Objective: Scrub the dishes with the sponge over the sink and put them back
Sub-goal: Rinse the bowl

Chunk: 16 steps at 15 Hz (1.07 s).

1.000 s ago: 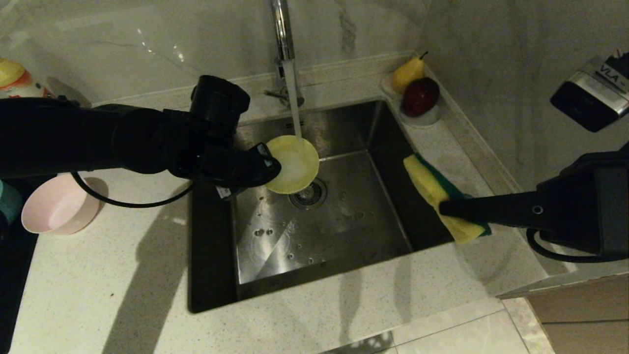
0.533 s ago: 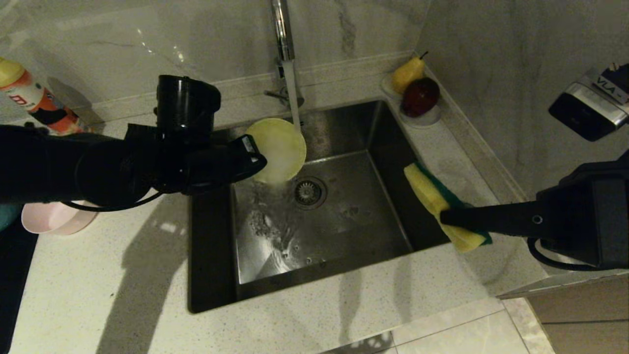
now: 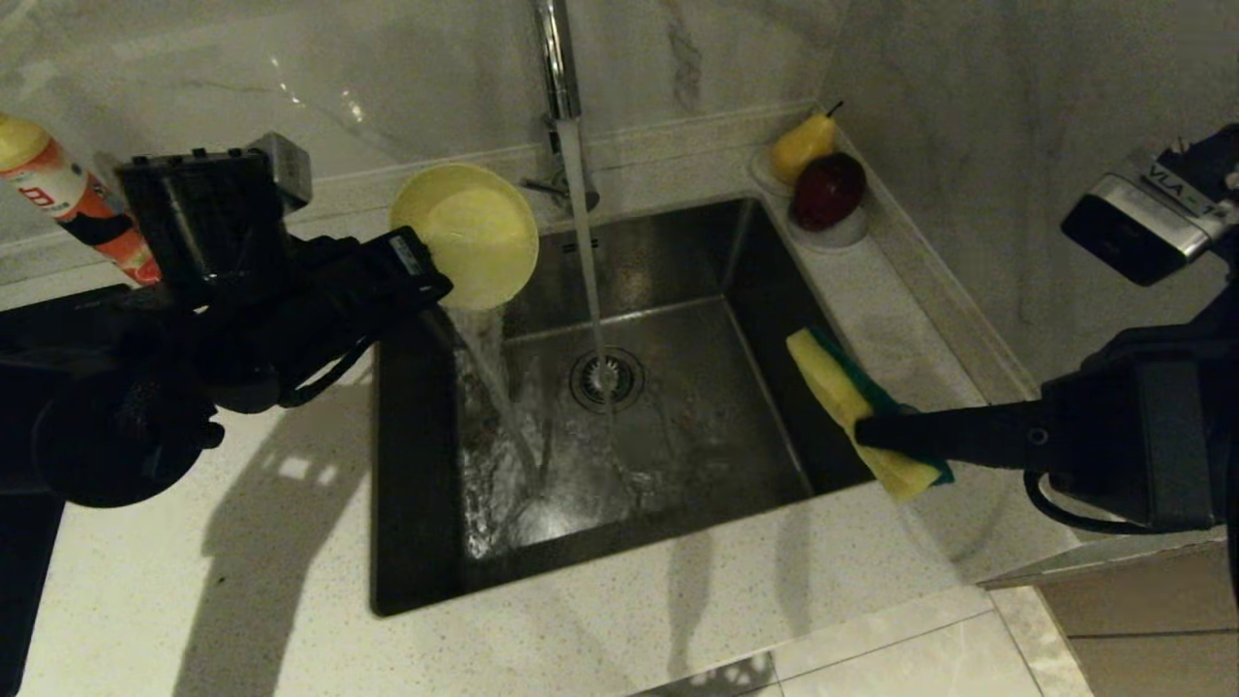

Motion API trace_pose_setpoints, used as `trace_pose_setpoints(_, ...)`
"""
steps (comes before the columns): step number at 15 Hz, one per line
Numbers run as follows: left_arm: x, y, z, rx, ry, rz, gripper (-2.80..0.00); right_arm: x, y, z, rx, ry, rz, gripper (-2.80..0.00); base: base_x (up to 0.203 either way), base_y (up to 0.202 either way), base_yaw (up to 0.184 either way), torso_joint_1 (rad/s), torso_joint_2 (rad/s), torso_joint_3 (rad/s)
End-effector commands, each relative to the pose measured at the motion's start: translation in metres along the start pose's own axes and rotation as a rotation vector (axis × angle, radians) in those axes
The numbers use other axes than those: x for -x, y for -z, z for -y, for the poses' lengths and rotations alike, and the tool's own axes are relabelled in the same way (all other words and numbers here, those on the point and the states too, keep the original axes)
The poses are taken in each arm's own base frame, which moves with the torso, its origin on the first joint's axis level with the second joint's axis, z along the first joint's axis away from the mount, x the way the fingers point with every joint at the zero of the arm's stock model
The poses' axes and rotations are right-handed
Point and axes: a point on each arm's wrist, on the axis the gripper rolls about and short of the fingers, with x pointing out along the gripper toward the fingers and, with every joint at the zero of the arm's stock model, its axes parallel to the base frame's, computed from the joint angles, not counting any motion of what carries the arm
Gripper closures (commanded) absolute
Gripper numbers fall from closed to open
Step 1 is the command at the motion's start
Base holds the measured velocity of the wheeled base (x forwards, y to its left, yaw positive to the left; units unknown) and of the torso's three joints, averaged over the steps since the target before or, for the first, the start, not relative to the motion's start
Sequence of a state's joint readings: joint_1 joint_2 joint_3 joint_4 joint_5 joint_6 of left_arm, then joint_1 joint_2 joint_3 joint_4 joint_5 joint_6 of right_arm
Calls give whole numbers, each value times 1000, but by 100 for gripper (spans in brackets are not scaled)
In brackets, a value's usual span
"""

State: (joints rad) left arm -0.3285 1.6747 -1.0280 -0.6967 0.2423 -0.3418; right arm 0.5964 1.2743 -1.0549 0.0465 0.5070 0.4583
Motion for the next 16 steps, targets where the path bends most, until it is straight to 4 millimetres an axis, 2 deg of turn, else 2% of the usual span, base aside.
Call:
trace_pose_setpoints(1, 6, 3, -4, -13, 14, 58, 0, -5, 1, 3, -11, 3, -15, 0, 0, 0, 0, 0, 0, 0)
trace_pose_setpoints(8, 22, 4, -9, -142, 63, 267, 0, -10, 5, 8, -22, 13, -36, 0, 0, 0, 0, 0, 0, 0)
trace_pose_setpoints(11, 29, 2, -9, -142, 84, 355, 0, -12, 6, 11, -28, 18, -46, 0, 0, 0, 0, 0, 0, 0)
trace_pose_setpoints(16, 49, -16, -8, -173, 104, 468, 0, -18, 7, 15, -35, 25, -60, 0, 0, 0, 0, 0, 0, 0)
